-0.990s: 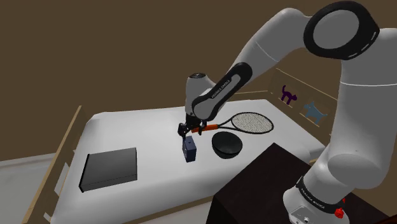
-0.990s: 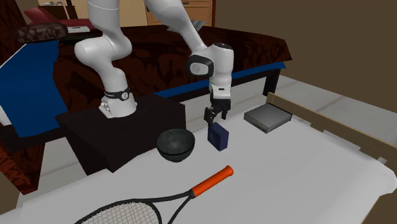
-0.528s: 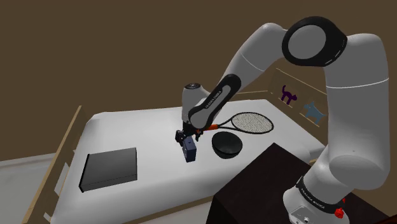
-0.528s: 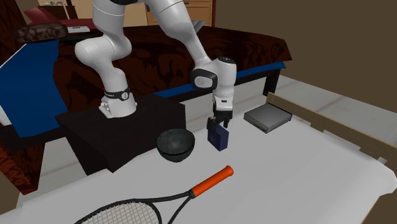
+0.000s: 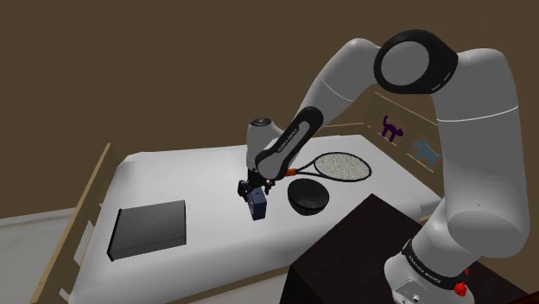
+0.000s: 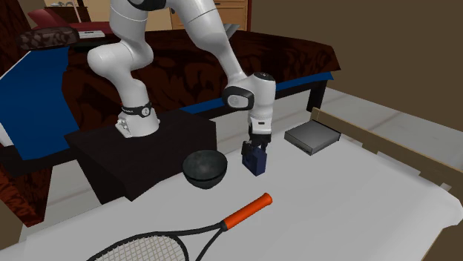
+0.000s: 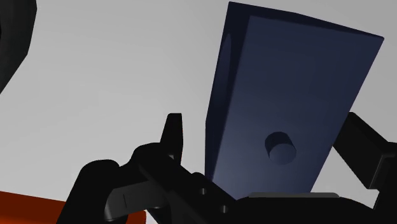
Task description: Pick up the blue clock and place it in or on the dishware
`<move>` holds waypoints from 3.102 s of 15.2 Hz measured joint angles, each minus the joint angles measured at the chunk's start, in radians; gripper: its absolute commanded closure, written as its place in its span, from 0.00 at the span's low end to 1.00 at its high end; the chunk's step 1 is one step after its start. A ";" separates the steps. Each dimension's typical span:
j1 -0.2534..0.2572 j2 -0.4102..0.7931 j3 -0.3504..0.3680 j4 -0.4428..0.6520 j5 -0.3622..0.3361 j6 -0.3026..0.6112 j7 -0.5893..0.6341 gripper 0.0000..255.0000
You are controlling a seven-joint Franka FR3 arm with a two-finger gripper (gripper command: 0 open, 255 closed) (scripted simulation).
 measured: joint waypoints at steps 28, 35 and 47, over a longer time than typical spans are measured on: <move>-0.038 -0.181 0.051 -0.034 0.060 -0.146 -0.043 1.00; -0.053 -0.258 0.068 -0.030 0.092 -0.224 -0.068 1.00; -0.079 -0.392 0.081 -0.048 0.144 -0.334 -0.118 1.00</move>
